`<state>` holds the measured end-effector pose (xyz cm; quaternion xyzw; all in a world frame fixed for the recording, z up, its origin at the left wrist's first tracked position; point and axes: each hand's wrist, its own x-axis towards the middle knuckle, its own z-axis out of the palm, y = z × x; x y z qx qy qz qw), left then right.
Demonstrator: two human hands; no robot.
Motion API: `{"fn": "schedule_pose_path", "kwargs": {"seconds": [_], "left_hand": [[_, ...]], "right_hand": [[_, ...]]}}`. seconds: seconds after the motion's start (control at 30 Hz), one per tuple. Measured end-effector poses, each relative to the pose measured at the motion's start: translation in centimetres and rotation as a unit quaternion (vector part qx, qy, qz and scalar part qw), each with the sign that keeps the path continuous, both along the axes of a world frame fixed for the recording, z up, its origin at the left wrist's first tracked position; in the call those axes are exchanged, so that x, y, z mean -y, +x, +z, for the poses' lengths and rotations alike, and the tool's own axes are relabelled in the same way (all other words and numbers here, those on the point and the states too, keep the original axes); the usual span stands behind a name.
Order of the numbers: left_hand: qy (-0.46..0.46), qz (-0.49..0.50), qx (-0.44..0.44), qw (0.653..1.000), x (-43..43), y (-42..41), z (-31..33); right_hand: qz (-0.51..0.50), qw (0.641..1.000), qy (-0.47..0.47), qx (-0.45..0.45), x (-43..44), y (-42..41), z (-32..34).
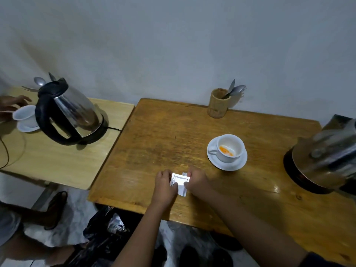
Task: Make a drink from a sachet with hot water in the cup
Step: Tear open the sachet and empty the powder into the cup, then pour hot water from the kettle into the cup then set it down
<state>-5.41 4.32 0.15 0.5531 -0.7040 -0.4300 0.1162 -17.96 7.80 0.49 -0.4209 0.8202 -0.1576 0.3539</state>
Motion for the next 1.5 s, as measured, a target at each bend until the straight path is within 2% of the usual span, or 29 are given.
{"fn": "schedule_pose_path", "kwargs": {"seconds": [0.17, 0.27, 0.37, 0.43, 0.6, 0.8, 0.97, 1.07, 1.2, 1.37, 1.5], "left_hand": [[-0.046, -0.048, 0.066, 0.996, -0.5, -0.5, 0.2], [-0.017, -0.041, 0.122, 0.992, -0.2, -1.6, 1.1], [-0.030, -0.052, 0.192, 0.980, 0.6, -2.9, 1.6], [-0.037, -0.047, 0.172, 0.983, 0.9, -4.2, 2.2], [-0.071, -0.019, 0.006, 0.997, 1.5, -9.1, 4.9], [-0.045, 0.002, -0.079, 0.996, 0.9, -14.2, 6.4], [-0.021, 0.027, -0.107, 0.994, 0.5, -16.1, 4.8], [-0.017, 0.053, -0.092, 0.994, 0.5, -16.8, 3.3], [-0.037, 0.072, -0.071, 0.994, 0.4, -17.0, 2.9], [-0.041, 0.087, -0.087, 0.992, 0.1, -17.3, 2.8], [-0.040, 0.085, -0.092, 0.991, 0.2, -17.5, 2.6]], "right_hand": [[0.042, 0.999, -0.003, 0.011, -0.9, -0.2, 0.8], [0.076, 0.996, -0.040, 0.014, -2.2, -1.1, 2.7], [0.072, 0.992, -0.104, -0.016, -3.7, -2.8, 5.0], [0.056, 0.985, -0.156, -0.037, -4.7, -4.4, 7.1], [-0.040, 0.952, -0.280, -0.121, -7.5, -10.6, 12.8], [-0.224, 0.865, -0.388, -0.225, -13.5, -19.9, 18.7], [-0.424, 0.763, -0.396, -0.285, -19.8, -25.7, 19.4], [-0.536, 0.734, -0.354, -0.220, -22.0, -27.9, 17.3], [-0.625, 0.700, -0.345, -0.025, -23.2, -28.4, 14.4], [-0.663, 0.657, -0.356, 0.052, -23.8, -29.2, 12.9], [-0.654, 0.632, -0.394, 0.133, -24.1, -30.1, 11.7]]}}
